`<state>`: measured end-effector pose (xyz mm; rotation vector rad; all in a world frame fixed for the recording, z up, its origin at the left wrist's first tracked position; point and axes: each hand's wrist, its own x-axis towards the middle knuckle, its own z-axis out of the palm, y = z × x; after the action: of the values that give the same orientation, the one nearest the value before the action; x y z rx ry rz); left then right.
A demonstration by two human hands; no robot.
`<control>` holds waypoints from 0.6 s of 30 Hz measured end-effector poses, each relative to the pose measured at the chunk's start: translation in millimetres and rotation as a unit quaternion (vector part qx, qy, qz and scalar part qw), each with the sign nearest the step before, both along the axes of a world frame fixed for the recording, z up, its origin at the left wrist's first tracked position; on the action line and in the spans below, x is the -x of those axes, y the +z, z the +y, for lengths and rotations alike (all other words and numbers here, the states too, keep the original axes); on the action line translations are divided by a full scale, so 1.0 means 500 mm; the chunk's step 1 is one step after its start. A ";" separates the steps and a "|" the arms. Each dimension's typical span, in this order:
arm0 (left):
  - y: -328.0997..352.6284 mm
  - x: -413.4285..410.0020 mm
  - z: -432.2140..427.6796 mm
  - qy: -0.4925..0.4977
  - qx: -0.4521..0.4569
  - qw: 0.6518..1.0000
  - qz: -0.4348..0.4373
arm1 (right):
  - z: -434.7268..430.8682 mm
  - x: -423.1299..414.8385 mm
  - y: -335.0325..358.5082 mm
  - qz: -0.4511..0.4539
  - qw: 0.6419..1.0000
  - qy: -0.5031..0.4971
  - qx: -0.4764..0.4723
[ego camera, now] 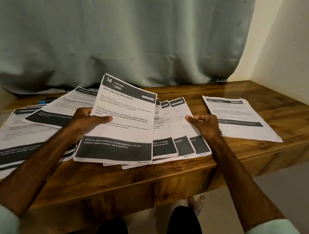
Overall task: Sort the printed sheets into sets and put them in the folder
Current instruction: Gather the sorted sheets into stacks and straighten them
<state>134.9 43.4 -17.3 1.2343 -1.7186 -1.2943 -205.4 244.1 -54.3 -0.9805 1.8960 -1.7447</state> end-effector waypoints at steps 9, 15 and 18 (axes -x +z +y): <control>-0.006 0.004 0.003 -0.023 0.002 1.000 -0.001 | -0.019 0.012 -0.015 -0.003 0.999 -0.025 -0.021; -0.011 0.002 -0.004 -0.025 0.007 1.000 0.001 | -0.024 0.016 -0.020 0.033 0.999 -0.017 -0.012; -0.009 0.009 0.001 -0.017 0.012 1.000 0.000 | -0.023 0.015 -0.019 0.028 1.000 -0.010 -0.008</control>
<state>130.3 44.2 -21.8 1.1957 -1.7580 -1.2899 -213.1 232.4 -63.6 -1.0193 1.9572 -1.7280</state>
